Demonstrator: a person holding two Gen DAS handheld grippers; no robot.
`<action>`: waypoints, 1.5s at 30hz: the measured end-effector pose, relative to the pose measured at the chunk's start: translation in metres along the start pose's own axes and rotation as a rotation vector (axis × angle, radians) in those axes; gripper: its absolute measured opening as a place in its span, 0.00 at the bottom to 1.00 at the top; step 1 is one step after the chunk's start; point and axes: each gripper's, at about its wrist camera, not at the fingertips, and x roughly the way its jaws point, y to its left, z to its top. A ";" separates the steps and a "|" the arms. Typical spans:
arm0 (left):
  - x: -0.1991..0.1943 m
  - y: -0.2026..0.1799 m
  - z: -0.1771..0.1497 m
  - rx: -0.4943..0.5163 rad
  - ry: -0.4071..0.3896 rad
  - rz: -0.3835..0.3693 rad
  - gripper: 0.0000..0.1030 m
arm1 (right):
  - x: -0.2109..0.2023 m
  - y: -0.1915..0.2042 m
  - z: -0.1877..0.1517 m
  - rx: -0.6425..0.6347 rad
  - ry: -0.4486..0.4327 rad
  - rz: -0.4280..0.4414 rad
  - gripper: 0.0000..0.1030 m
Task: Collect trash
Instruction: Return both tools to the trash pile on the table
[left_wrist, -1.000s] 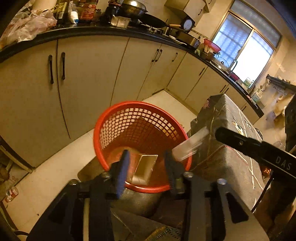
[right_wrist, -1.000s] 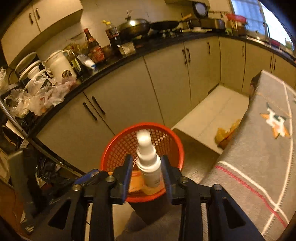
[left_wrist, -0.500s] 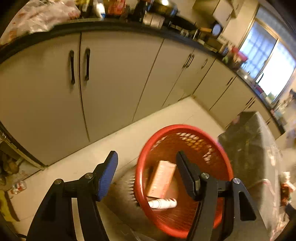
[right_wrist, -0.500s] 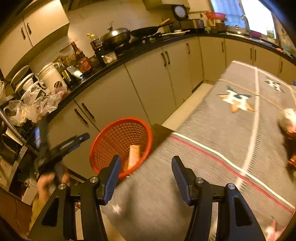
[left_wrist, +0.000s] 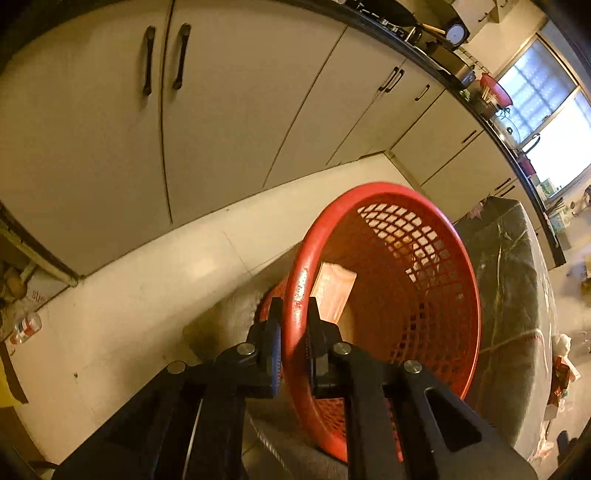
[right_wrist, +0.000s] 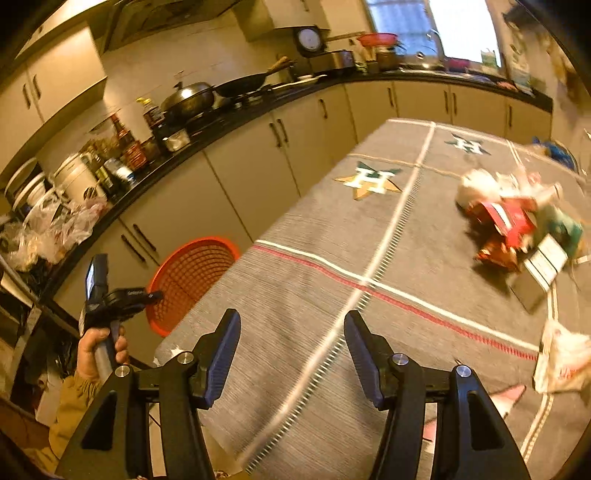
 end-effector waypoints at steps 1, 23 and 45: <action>0.000 0.001 -0.002 -0.005 0.005 0.000 0.10 | -0.001 -0.004 -0.002 0.010 0.002 0.002 0.61; -0.015 -0.009 -0.002 -0.041 0.007 0.067 0.45 | -0.085 -0.063 -0.039 0.101 -0.133 -0.065 0.73; -0.090 -0.290 -0.156 0.724 -0.047 -0.259 0.66 | -0.137 -0.217 -0.085 0.423 -0.163 -0.213 0.79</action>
